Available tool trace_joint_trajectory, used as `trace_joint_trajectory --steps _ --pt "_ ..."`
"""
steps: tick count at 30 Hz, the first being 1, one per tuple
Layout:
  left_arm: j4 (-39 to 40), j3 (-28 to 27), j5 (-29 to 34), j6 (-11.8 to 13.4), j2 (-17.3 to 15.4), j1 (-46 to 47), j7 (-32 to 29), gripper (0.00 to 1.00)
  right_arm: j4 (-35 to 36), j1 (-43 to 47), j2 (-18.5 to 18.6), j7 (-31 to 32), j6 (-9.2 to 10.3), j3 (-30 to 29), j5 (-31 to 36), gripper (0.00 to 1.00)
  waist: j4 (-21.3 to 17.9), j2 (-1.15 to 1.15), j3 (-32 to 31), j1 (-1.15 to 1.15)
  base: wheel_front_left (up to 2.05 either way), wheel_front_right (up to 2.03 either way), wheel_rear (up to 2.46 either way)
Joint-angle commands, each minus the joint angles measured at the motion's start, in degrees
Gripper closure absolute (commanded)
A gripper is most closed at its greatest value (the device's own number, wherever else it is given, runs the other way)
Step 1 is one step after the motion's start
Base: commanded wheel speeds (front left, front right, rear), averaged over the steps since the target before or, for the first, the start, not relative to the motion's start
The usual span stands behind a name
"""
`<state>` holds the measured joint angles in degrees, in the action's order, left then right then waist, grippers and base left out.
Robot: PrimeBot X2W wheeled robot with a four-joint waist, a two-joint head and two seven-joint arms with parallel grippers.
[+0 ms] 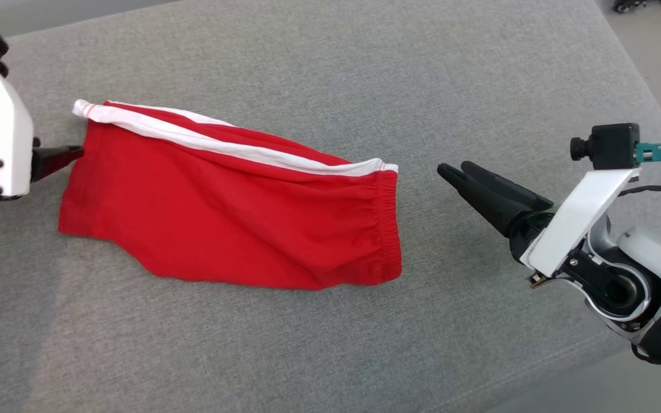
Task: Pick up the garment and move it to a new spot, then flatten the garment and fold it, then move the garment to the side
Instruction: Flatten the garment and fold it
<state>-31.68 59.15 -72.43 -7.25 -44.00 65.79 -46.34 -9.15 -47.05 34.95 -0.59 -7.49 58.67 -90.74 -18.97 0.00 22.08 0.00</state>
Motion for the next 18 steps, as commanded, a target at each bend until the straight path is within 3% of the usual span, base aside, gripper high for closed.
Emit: trace_joint_trajectory --steps 1,5,13,14,15,16,17,18 --pt "-0.4 -0.1 -0.8 -0.3 -0.3 -1.0 0.2 0.0 0.4 0.8 0.4 -0.7 -0.01 -0.3 -0.2 0.0 -1.0 0.0 0.8 0.0 0.0 0.0 0.0" --pt "-1.4 0.4 -0.4 -0.3 -1.4 -2.1 0.3 0.0 1.5 1.6 1.2 -1.5 -0.01 -0.5 0.3 0.0 -2.4 0.0 1.9 0.0 0.0 0.0 0.0" --pt "0.1 0.1 -5.1 -0.3 -0.3 -3.4 -3.2 0.0 1.7 3.1 2.1 -2.9 -0.01 -1.0 0.1 0.0 -3.4 0.0 2.7 0.0 0.0 0.0 0.0" --pt "0.4 0.1 -5.6 -0.3 0.0 -3.5 -3.9 0.16 1.6 3.1 2.0 -3.0 -0.01 -1.0 0.1 0.0 -3.3 0.0 2.8 0.0 0.0 0.0 0.0" --pt "0.9 0.0 -6.3 -0.3 0.2 -3.7 -4.5 0.52 1.5 3.1 1.9 -3.0 -0.01 -0.9 0.0 0.0 -3.2 0.0 2.9 0.0 0.0 0.0 0.0" --pt "1.3 -0.1 -6.8 -0.3 0.3 -3.6 -5.0 0.8 1.4 3.1 1.8 -3.1 -0.01 -1.0 0.0 0.0 -3.1 0.0 2.9 0.0 0.0 0.0 0.0" --pt "1.6 -0.1 -6.9 -0.3 0.3 -3.4 -5.2 1.0 1.3 3.1 1.7 -3.1 -0.01 -1.0 0.0 0.0 -2.9 0.0 3.0 0.0 0.0 0.0 0.0" --pt "1.9 0.0 -6.7 -0.3 0.1 -3.1 -5.3 1.0 1.2 2.9 1.7 -3.1 -0.01 -1.0 0.1 0.0 -2.8 0.0 3.0 0.0 0.0 0.0 0.0"
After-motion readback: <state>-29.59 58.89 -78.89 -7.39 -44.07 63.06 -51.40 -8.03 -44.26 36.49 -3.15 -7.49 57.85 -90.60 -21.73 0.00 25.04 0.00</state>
